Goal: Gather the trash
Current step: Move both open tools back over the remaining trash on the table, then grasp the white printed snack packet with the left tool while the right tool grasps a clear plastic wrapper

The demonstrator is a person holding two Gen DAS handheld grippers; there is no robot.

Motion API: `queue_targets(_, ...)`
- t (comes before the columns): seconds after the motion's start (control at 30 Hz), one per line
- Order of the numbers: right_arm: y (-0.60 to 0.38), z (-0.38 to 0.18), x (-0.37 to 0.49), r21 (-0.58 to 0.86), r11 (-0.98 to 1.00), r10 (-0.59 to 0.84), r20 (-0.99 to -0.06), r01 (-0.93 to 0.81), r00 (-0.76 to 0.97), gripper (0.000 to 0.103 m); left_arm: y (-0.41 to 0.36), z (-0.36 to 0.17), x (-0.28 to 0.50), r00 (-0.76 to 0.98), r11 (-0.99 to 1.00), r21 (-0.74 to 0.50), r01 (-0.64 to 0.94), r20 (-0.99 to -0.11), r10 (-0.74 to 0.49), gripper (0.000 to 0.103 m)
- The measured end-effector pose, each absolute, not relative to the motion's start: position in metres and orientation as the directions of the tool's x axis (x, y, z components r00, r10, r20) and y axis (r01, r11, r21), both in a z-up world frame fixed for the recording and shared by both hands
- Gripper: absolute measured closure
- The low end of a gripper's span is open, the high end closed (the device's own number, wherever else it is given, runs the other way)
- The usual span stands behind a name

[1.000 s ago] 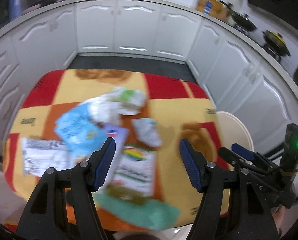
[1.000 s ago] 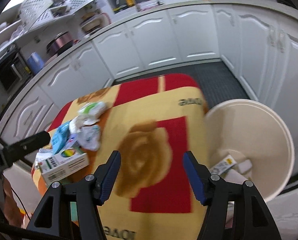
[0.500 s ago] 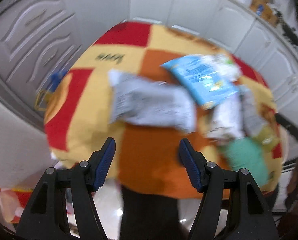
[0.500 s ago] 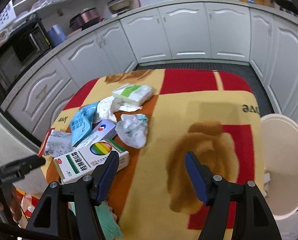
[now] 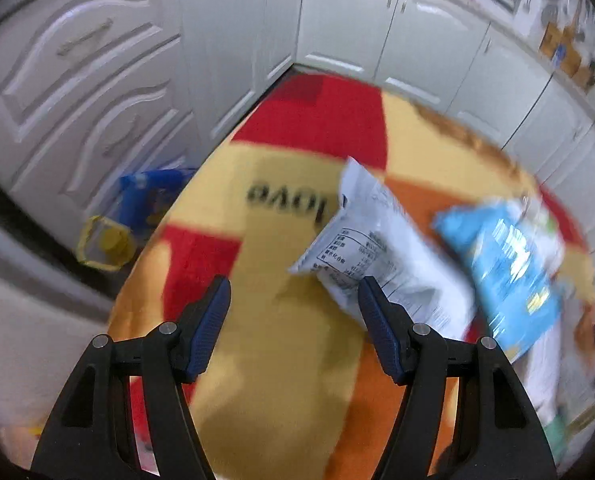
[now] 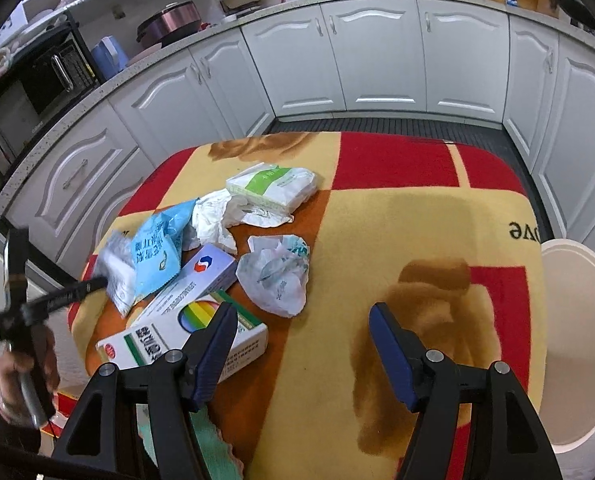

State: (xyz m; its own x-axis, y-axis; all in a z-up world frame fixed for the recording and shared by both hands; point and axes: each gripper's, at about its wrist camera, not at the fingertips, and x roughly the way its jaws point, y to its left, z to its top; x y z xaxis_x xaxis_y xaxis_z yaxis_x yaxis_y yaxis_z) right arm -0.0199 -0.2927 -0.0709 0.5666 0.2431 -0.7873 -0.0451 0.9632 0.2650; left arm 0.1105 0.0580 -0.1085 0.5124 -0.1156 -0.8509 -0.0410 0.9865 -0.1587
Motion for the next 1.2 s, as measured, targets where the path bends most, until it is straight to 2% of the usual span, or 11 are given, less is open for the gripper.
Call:
queue_targets(0.1, -0.291, -0.074, -0.011, 0.284, 0.958, 0.255, -0.786, -0.037, 0.563, 0.031, 0.076, -0.101, 0.119, 0.51, 0.944, -0.323, -0.067, -0.825, -0.246, 0.038)
queue_targets(0.27, -0.286, -0.082, 0.004, 0.308, 0.95, 0.282, -0.787, -0.046, 0.549, 0.029, 0.09, -0.104, 0.108, 0.493, 0.886, -0.446, -0.127, -0.804, -0.334, 0.033)
queue_targets(0.43, -0.281, -0.09, 0.017, 0.289, 0.954, 0.285, -0.795, -0.078, 0.535, 0.029, 0.079, -0.115, 0.096, 0.494, 0.867, -0.464, -0.182, -0.805, -0.327, 0.032)
queue_targets(0.57, -0.281, -0.097, 0.026, 0.294, 0.953, 0.288, -0.803, -0.073, 0.521, 0.029, 0.064, -0.115, 0.102, 0.528, 0.873, -0.448, -0.191, -0.797, -0.293, 0.022)
queue_targets(0.7, -0.28, -0.102, 0.032, 0.347, 0.935, 0.336, -0.79, -0.078, 0.513, 0.029, 0.05, -0.117, 0.117, 0.542, 0.874, -0.444, -0.197, -0.792, -0.28, 0.021)
queue_targets(0.77, -0.277, -0.105, 0.033, 0.348, 0.934, 0.336, -0.788, -0.078, 0.516, 0.033, 0.046, -0.118, 0.122, 0.555, 0.876, -0.437, -0.205, -0.789, -0.264, 0.021)
queue_targets(0.83, -0.273, -0.108, 0.034, 0.321, 0.944, 0.314, -0.796, -0.079, 0.517, 0.056, 0.04, -0.119, 0.127, 0.545, 0.89, -0.422, -0.172, -0.794, -0.271, 0.022)
queue_targets(0.9, -0.273, -0.107, 0.031, 0.32, 0.944, 0.315, -0.789, -0.085, 0.527, 0.065, 0.037, -0.119, 0.127, 0.542, 0.903, -0.404, -0.145, -0.796, -0.269, 0.048)
queue_targets(0.93, -0.274, -0.106, 0.03, 0.33, 0.94, 0.325, -0.785, -0.089, 0.527, 0.071, 0.035, -0.119, 0.126, 0.53, 0.906, -0.403, -0.131, -0.801, -0.28, 0.048)
queue_targets(1.07, -0.276, -0.095, 0.019, 0.326, 0.94, 0.327, -0.763, -0.105, 0.558, 0.074, 0.043, -0.111, 0.117, 0.544, 0.898, -0.428, -0.104, -0.78, -0.309, 0.056)
queue_targets(1.2, -0.28, -0.076, 0.004, 0.326, 0.937, 0.334, -0.734, -0.124, 0.592, 0.075, 0.056, -0.085, 0.103, 0.584, 0.911, -0.404, -0.079, -0.759, -0.286, 0.056)
